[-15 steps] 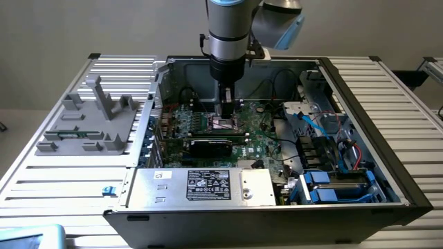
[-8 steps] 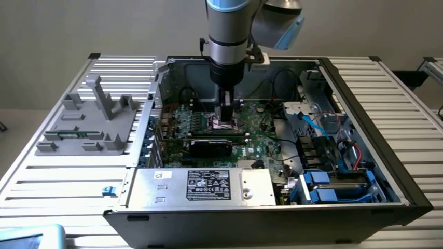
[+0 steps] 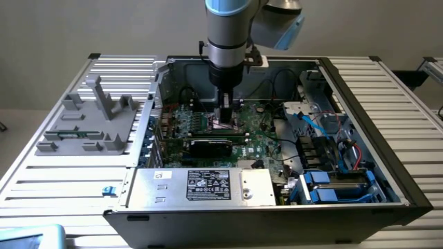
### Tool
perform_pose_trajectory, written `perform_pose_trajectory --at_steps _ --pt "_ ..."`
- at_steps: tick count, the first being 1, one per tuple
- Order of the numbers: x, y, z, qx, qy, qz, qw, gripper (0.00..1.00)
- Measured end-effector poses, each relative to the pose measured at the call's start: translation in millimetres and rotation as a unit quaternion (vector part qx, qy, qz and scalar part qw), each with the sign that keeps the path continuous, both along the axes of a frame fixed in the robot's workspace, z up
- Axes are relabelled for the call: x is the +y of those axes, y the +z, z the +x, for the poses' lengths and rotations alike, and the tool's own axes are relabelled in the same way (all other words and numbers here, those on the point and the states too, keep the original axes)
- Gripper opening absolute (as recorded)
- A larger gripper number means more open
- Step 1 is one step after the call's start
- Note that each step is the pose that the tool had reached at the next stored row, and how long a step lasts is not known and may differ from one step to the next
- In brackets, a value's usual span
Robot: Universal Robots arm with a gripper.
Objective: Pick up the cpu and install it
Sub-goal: 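Place the cpu into insertion slot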
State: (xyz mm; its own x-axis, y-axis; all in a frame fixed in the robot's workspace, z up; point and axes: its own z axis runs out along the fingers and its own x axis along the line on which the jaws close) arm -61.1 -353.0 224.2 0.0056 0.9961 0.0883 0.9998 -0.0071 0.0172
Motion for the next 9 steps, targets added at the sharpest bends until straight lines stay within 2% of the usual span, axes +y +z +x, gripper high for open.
perform_pose_trajectory --at_steps 9 --pt "0.0 -7.1 -1.3 0.0 -0.004 0.0001 1.0 0.55"
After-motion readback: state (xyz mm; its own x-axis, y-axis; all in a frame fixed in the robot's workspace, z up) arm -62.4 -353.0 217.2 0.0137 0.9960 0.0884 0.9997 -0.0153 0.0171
